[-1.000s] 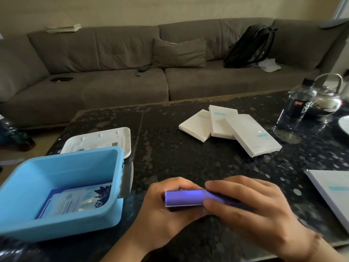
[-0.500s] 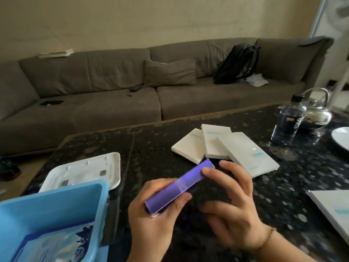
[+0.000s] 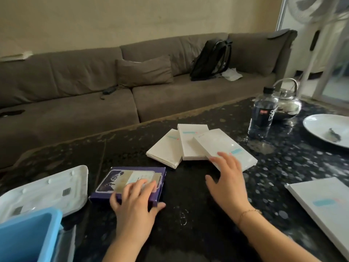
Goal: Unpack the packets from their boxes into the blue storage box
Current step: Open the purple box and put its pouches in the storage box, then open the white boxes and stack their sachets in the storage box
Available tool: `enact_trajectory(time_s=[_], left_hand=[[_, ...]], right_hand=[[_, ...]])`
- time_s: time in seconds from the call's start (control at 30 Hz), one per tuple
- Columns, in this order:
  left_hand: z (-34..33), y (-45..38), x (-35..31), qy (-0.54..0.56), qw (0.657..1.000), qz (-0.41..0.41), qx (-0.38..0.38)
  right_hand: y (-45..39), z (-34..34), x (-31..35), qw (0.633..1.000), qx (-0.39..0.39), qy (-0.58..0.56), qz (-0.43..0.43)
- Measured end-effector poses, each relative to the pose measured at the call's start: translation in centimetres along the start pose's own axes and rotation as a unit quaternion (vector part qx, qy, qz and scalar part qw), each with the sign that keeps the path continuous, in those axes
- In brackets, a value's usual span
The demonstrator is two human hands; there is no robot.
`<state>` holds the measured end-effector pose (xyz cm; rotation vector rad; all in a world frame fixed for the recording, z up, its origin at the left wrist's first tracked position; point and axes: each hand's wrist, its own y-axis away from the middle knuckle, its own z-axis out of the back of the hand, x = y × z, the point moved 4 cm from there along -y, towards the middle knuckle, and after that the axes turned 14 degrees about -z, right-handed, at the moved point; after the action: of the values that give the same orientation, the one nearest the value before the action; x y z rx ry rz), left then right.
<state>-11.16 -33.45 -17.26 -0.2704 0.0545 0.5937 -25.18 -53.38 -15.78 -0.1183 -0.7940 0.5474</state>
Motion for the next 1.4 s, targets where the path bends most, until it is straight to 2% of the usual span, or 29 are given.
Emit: enact_trajectory(time_s=[0.07, 0.2, 0.27, 0.47, 0.57, 0.7, 0.77, 0.9, 1.0, 1.07, 1.13, 1.23, 1.3, 1.37, 1.4], left_hand=[[0.0, -0.7, -0.2, 0.001, 0.999, 0.018, 0.035], [-0.3, -1.4, -0.4, 0.002, 0.997, 0.043, 0.059], [-0.1, -1.6, -0.5, -0.003, 0.997, 0.049, 0.052], [-0.3, -0.7, -2.6, -0.01, 0.998, 0.04, 0.045], [0.1, 0.6, -4.3, -0.016, 0.999, -0.009, 0.032], [1.1, 1.7, -6.6, 0.018, 0.991, -0.112, -0.066], [2.2, 2.2, -8.2, 0.017, 0.976, -0.179, -0.123], [5.1, 3.9, -10.9, 0.032, 0.937, -0.27, -0.22], [6.2, 6.5, -10.0, 0.164, 0.9, -0.324, -0.241], [6.5, 8.4, -8.6, 0.31, 0.881, -0.293, -0.205], [6.9, 10.3, -7.4, 0.417, 0.861, -0.229, -0.181], [7.5, 12.8, -6.2, 0.523, 0.828, -0.125, -0.162], [7.8, 14.1, -5.7, 0.552, 0.819, -0.074, -0.138], [8.1, 15.3, -5.1, 0.578, 0.806, -0.019, -0.127], [8.3, 15.7, -5.1, 0.592, 0.797, 0.003, -0.123]], right_hand=[[-2.0, 0.4, -1.5, 0.997, -0.004, 0.07, -0.033], [-3.8, 0.1, -3.4, 0.975, 0.054, 0.203, -0.071], [-3.7, -0.3, -3.5, 0.969, 0.066, 0.23, -0.055], [-3.1, -0.6, -3.4, 0.94, 0.026, 0.339, 0.017], [-2.3, 0.6, -3.3, 0.943, -0.002, 0.328, 0.053], [1.7, 5.0, -0.8, 0.952, -0.057, 0.265, 0.14], [5.6, 7.8, 1.1, 0.948, -0.114, 0.206, 0.212], [12.8, 11.5, 4.9, 0.939, -0.122, 0.151, 0.284], [15.9, 13.3, 7.3, 0.929, -0.121, 0.115, 0.331], [16.9, 14.3, 8.2, 0.925, -0.119, 0.062, 0.357], [17.0, 15.2, 8.6, 0.93, -0.081, -0.028, 0.357], [15.7, 16.0, 8.1, 0.952, -0.003, -0.19, 0.241], [14.9, 15.7, 7.8, 0.958, 0.064, -0.238, 0.144], [14.9, 14.6, 8.0, 0.944, 0.168, -0.273, 0.083], [15.2, 14.2, 8.3, 0.936, 0.203, -0.275, 0.08]])
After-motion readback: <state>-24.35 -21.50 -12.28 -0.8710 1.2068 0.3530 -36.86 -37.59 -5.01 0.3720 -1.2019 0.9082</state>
